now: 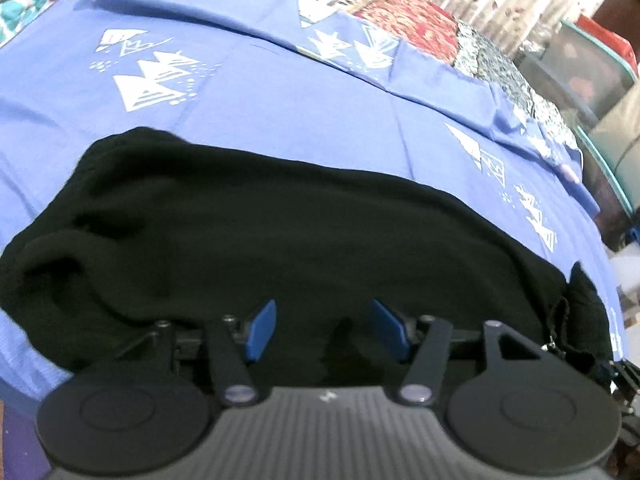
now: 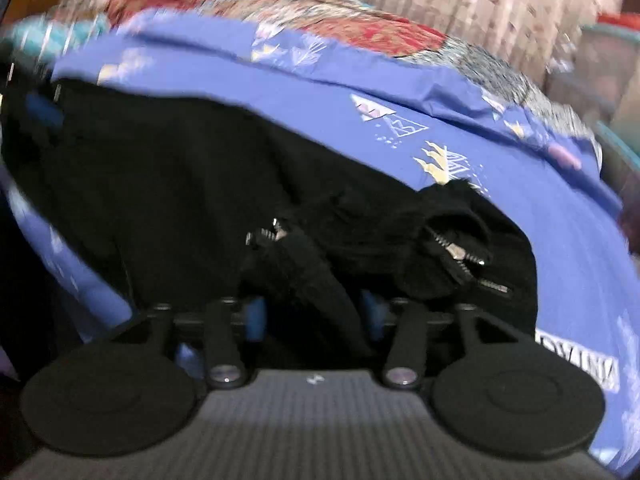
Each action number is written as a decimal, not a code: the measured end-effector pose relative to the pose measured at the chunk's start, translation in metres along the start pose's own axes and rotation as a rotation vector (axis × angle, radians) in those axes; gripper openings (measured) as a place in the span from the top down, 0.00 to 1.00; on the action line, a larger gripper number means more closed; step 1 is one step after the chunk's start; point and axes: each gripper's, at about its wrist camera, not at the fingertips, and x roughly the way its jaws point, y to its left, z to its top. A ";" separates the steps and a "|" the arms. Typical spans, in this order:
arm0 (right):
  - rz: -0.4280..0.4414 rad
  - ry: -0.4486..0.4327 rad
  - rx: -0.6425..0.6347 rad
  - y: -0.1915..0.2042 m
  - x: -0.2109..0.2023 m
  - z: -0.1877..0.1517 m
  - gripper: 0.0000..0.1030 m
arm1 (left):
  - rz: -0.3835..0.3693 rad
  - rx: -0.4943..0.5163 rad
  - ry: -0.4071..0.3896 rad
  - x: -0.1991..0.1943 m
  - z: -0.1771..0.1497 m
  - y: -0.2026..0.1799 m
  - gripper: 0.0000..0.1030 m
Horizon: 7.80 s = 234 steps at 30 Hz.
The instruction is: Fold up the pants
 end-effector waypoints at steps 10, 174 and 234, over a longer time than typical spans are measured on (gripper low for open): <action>0.172 -0.080 0.643 -0.093 -0.013 -0.015 0.33 | -0.037 -0.041 -0.024 -0.009 -0.002 0.018 0.45; -0.197 -0.242 1.086 -0.099 -0.026 -0.089 0.39 | -0.055 0.559 0.087 0.094 0.017 -0.160 0.65; 0.513 -0.172 0.422 0.094 -0.022 0.075 0.64 | -0.126 0.173 0.042 0.012 0.026 -0.023 0.51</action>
